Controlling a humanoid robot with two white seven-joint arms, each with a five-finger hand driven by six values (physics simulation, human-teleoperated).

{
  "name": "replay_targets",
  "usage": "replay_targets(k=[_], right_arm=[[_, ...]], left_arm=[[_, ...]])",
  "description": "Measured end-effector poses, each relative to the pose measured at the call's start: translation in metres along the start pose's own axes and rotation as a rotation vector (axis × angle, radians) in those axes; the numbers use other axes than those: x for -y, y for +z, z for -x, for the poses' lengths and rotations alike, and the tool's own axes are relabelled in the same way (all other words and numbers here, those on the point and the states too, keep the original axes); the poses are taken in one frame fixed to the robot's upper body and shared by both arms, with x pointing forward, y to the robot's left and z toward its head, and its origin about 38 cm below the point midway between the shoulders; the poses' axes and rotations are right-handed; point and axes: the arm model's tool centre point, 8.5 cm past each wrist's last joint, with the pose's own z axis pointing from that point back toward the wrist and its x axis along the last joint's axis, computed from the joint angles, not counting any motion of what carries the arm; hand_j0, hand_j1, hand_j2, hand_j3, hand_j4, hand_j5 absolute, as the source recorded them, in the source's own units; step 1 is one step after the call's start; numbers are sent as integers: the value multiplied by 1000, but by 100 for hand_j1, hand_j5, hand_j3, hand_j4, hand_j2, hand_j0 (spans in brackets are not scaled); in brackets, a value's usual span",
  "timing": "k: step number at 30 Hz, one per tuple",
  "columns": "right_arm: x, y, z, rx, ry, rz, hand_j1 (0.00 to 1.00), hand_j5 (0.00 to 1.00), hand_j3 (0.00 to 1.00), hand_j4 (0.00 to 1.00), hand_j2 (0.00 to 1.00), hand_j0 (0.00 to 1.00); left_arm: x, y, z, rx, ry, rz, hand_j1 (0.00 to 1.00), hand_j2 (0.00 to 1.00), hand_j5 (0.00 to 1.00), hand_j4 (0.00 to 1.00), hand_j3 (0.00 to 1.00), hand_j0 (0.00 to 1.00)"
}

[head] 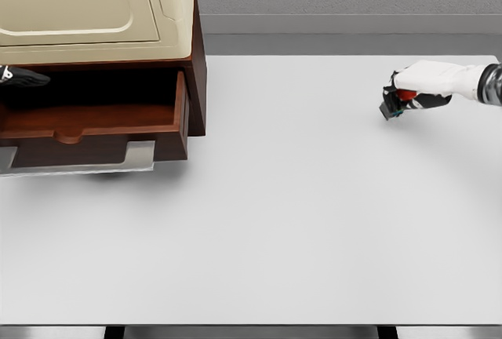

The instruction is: Open the cabinet drawer with left arm, and place a switch into the drawer with right arm

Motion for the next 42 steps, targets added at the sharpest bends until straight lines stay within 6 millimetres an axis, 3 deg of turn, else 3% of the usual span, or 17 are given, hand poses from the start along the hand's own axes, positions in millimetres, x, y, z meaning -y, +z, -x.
replay_targets(k=[13, 25, 37, 42], right_arm=[[39, -11, -42, 107, 102, 76, 27, 27, 27, 27, 27, 27], [99, -17, -101, 230, 279, 165, 27, 27, 27, 27, 27, 27], [129, -33, -176, 396, 445, 178, 27, 27, 27, 27, 27, 27], [152, -34, -202, 450, 506, 200, 27, 27, 27, 27, 27, 27]], left_arm=[[1, 0, 0, -3, -5, 3, 100, 100, 100, 100, 100, 100], [1, 0, 1, -10, -14, 8, 100, 100, 100, 100, 100, 100], [2, 0, 1, -11, -15, 9, 100, 100, 100, 100, 100, 100], [2, -1, 2, -12, -15, 10, 100, 100, 100, 100, 100, 100]])
